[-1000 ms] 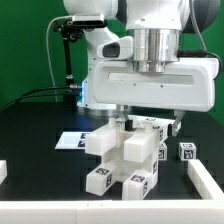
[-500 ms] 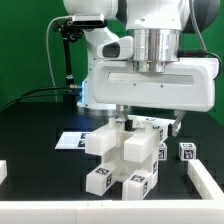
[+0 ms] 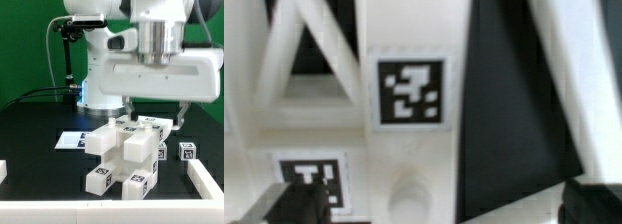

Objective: Assemble chair

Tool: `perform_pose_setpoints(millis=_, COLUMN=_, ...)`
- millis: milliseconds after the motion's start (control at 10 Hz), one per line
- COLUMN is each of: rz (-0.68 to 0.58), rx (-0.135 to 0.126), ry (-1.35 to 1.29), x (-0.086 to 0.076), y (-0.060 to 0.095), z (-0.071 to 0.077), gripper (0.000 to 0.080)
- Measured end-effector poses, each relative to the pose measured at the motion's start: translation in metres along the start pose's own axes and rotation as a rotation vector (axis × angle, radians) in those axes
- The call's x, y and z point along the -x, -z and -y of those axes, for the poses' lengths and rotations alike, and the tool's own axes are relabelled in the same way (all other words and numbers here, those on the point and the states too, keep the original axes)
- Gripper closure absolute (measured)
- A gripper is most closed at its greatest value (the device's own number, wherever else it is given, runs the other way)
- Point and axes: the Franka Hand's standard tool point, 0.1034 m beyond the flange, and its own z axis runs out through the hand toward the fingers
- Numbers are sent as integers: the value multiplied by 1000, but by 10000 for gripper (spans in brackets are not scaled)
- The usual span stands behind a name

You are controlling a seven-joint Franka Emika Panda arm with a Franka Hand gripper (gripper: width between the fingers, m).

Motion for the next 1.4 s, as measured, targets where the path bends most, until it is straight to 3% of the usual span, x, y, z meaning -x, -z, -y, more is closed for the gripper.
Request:
perform_pose_setpoints(millis=100, rz=25, rx=-2, ry=-27, x=17, y=11, z=8, gripper=151)
perform_pose_setpoints(millis=300, rz=60, rx=6, ry=-57, x=31, y=25, z=23, gripper=151)
perform_pose_setpoints(millis=700, rz=62, rx=10, ry=-75, x=35, y=22, z=22, gripper=151)
perform_pose_setpoints(millis=1100, rz=138, rx=18, ry=-186, x=95, y=10, z=26, gripper=151)
perform_pose_setpoints(millis=1400, rz=134, rx=23, ry=-178, x=96, y=8, z=27, gripper=151)
